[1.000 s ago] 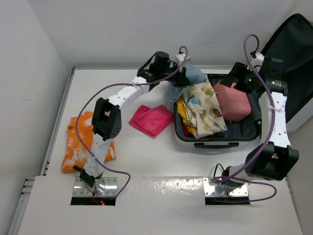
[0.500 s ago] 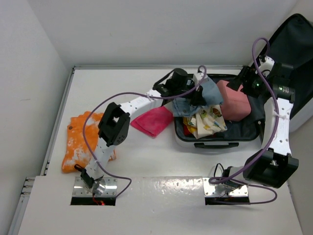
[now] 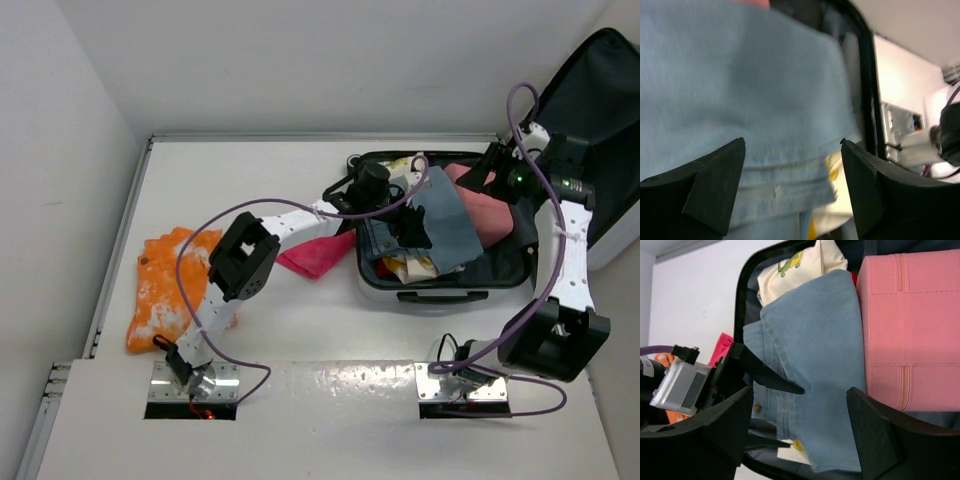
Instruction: Pack the luggage
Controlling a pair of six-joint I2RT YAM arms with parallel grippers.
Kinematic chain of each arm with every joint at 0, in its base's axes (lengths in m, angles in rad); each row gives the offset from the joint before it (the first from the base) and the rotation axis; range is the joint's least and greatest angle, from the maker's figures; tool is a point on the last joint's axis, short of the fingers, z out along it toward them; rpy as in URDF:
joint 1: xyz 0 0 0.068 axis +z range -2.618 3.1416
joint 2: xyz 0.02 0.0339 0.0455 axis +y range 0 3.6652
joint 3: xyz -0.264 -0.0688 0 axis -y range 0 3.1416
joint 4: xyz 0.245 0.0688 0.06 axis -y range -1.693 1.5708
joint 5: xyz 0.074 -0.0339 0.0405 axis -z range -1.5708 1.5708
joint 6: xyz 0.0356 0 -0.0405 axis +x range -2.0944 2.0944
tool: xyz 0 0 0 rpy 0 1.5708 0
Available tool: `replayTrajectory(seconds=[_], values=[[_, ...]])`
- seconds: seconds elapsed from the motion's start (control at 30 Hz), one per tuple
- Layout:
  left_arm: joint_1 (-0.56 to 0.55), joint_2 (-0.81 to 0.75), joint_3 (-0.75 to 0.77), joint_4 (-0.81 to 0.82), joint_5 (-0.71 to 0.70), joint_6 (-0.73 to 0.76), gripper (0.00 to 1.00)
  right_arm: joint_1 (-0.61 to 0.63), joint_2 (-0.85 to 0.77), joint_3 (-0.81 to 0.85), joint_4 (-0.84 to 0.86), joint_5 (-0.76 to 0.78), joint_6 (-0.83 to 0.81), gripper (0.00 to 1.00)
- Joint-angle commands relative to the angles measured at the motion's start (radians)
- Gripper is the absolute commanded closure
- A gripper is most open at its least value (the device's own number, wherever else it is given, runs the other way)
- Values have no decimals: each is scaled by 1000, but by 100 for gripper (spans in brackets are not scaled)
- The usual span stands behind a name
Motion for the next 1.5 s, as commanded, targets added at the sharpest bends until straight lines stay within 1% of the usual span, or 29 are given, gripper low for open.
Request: replayTrajectory(seconds=[0.0, 0.07, 0.1, 0.17, 0.2, 0.23, 0.27, 0.3, 0.33, 0.4, 0.43, 0.47, 0.5, 0.53, 0.57, 0.6, 0.63, 0.67, 0.7, 0.73, 0.77, 0.8, 0.83, 0.9, 1.07, 1.23, 1.3, 1.37, 1.47], values=[[36, -156, -36, 59, -4, 60, 18, 21, -4, -35, 14, -33, -62, 28], [72, -202, -36, 13, -23, 102, 17, 44, -14, -87, 25, -9, -102, 30], [82, -228, -36, -1, -23, 136, 17, 81, -24, -98, 24, -4, -124, 34], [124, -318, -46, -24, -32, 136, 17, 110, -29, -139, 16, 7, -168, 38], [144, -354, -55, -36, -67, 127, 15, 165, -38, -150, 8, 26, -235, 40], [165, -428, -71, -46, -98, 112, 15, 184, -41, -197, 5, 42, -243, 40], [217, -466, -82, -55, -134, 93, 11, 205, -49, -222, 13, 89, -275, 41], [245, -499, -82, -76, -179, 93, 4, 272, -44, -240, 22, 143, -321, 42], [272, -529, -82, -172, -290, 93, 0, 293, -38, -285, 22, 201, -329, 42], [343, -564, -35, -345, -447, 189, 0, 380, 24, -314, 5, 283, -354, 43], [366, -564, -6, -553, -587, 223, 0, 392, 54, -319, 4, 345, -351, 43], [415, -554, 26, -649, -649, 252, 0, 423, 69, -326, 11, 375, -345, 43], [444, -534, 27, -737, -697, 271, 0, 434, 75, -331, 16, 431, -343, 43], [475, -533, 27, -816, -751, 280, 0, 455, 86, -337, 20, 442, -334, 38], [506, -533, -10, -936, -751, 280, 0, 465, 85, -333, 33, 448, -328, 35], [564, -533, -44, -975, -751, 289, 0, 469, 81, -305, 30, 418, -325, 31], [592, -567, -125, -1022, -715, 289, 0, 472, 63, -291, 27, 412, -308, 24], [618, -584, -163, -1041, -687, 289, 0, 474, 59, -274, 24, 406, -297, 21], [660, -596, -193, -1064, -658, 276, 0, 475, 48, -213, 22, 357, -290, 17], [673, -596, -220, -1085, -630, 276, 0, 475, 43, -187, -1, 340, -290, 10], [682, -609, -242, -1128, -610, 276, 0, 478, 42, -164, -25, 309, -287, 8], [682, -609, -292, -1129, -598, 276, 0, 474, 37, -111, -33, 295, -274, 7], [691, -621, -318, -1129, -598, 276, 0, 475, 31, -99, -33, 271, -262, 4], [692, -621, -386, -1139, -668, 263, 0, 475, 25, -55, -30, 255, -259, 2], [692, -549, -455, -1175, -794, 168, 0, 483, 25, -1, -35, 220, -192, 1], [701, -428, -464, -1161, -895, 50, 0, 489, 29, -1, -50, 235, -164, 1], [701, -391, -441, -1152, -937, 24, 0, 486, 28, 2, -50, 229, -152, 1], [688, -330, -425, -1161, -993, -8, 0, 486, 29, 5, -39, 174, -139, 1], [664, -294, -424, -1161, -1029, -31, 0, 492, 11, -23, 0, 93, -87, 1]])
